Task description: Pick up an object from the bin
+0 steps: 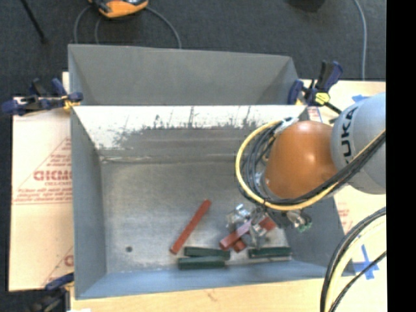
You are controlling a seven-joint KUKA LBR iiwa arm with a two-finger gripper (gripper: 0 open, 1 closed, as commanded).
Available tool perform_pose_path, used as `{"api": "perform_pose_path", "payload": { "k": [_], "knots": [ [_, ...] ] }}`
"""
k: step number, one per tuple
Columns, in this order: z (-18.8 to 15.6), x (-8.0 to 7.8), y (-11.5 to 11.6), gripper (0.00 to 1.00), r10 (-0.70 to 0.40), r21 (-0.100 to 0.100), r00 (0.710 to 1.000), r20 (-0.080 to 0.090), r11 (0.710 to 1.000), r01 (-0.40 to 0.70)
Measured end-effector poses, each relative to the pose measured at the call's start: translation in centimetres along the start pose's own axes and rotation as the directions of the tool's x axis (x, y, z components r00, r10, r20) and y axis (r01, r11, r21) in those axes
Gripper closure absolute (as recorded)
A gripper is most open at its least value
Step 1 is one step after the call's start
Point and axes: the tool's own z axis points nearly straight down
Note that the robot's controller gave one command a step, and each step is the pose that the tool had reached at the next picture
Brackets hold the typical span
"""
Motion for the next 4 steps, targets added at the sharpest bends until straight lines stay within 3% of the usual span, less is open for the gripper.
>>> {"api": "perform_pose_path", "payload": {
  "k": [4],
  "knots": [
    [-7.0, 0.0, -0.1, 1.0, 0.002, 0.001, 1.0, 0.002, 1.0, -0.002]
  ]
}}
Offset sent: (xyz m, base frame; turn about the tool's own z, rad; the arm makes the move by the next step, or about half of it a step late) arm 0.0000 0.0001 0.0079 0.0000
